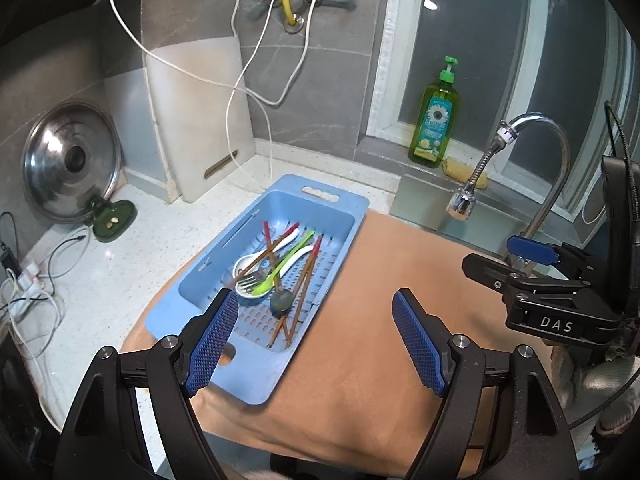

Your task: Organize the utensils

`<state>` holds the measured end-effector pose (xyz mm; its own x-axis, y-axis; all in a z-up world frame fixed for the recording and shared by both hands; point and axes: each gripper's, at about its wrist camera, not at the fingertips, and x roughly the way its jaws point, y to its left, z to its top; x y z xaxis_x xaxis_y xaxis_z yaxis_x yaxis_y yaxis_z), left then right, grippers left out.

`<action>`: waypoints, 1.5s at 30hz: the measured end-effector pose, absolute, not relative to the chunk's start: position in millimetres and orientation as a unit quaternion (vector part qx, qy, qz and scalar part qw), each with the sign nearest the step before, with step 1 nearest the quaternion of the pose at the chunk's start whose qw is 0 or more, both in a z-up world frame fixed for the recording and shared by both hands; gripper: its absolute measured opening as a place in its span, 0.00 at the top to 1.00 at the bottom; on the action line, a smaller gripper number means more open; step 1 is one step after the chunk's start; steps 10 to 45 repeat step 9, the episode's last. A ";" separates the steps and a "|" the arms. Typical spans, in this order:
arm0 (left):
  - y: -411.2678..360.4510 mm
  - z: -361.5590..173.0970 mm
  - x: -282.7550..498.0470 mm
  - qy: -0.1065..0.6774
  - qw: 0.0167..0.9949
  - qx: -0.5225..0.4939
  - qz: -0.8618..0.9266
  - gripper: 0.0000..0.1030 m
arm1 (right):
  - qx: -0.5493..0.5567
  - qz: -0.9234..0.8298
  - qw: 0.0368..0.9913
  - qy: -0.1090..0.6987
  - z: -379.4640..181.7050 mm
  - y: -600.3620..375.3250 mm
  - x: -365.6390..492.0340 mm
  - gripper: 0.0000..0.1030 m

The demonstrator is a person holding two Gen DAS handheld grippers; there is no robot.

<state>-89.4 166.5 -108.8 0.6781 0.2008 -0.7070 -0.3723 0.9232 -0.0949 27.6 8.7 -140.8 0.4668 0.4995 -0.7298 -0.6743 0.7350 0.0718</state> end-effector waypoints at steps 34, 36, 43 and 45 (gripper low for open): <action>159.3 -105.4 -92.5 0.351 0.917 -0.097 0.164 0.23 | -0.116 0.341 0.849 0.387 -144.1 7.1 32.2 0.20; 159.3 -105.4 -92.5 0.351 0.917 -0.097 0.164 0.23 | -0.116 0.341 0.849 0.387 -144.1 7.1 32.2 0.20; 159.3 -105.4 -92.5 0.351 0.917 -0.097 0.164 0.23 | -0.116 0.341 0.849 0.387 -144.1 7.1 32.2 0.20; 159.3 -105.4 -92.5 0.351 0.917 -0.097 0.164 0.23 | -0.116 0.341 0.849 0.387 -144.1 7.1 32.2 0.20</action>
